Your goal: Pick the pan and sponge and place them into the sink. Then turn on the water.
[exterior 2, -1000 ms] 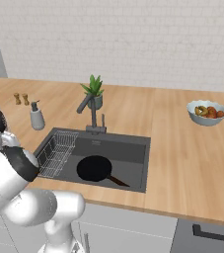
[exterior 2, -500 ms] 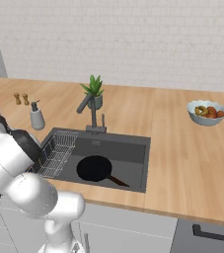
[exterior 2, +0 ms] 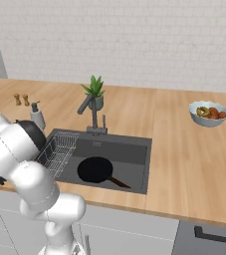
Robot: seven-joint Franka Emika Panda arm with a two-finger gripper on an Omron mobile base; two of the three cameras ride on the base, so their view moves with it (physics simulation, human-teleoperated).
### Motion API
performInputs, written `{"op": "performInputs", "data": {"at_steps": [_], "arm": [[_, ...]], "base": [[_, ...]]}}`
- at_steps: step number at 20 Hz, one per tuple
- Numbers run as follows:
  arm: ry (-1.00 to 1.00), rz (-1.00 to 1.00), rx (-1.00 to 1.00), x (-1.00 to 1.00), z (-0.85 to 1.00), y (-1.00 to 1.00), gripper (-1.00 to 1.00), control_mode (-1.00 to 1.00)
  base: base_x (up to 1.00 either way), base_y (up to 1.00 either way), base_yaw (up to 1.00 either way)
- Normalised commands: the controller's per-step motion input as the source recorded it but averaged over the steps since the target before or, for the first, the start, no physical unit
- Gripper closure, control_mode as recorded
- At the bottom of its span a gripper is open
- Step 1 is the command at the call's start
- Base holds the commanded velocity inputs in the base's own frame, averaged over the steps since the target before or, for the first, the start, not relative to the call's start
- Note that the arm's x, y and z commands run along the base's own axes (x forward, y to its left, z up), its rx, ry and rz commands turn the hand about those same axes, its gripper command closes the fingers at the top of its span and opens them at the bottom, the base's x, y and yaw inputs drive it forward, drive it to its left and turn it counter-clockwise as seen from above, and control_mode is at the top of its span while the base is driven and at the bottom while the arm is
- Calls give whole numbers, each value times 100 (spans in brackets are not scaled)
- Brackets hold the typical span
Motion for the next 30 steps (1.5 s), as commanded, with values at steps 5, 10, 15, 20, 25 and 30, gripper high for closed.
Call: {"op": "performInputs", "data": {"at_steps": [5, 10, 15, 20, 25, 30], "arm": [[0, 1, 0, 11, -24, 12, -100, -100], [0, 3, 0, 1, -26, 0, -100, -100], [0, 2, -1, 4, -24, 1, -100, -100], [0, 1, -2, 7, -22, 5, -100, -100], [0, 0, -4, 9, -26, 7, -100, -100], [0, 0, -6, 5, -38, 7, -100, -100]], "base": [[0, 0, 0], [0, 0, 0], [0, 0, 0], [0, 0, 0], [0, 0, 0], [0, 0, 0]]}}
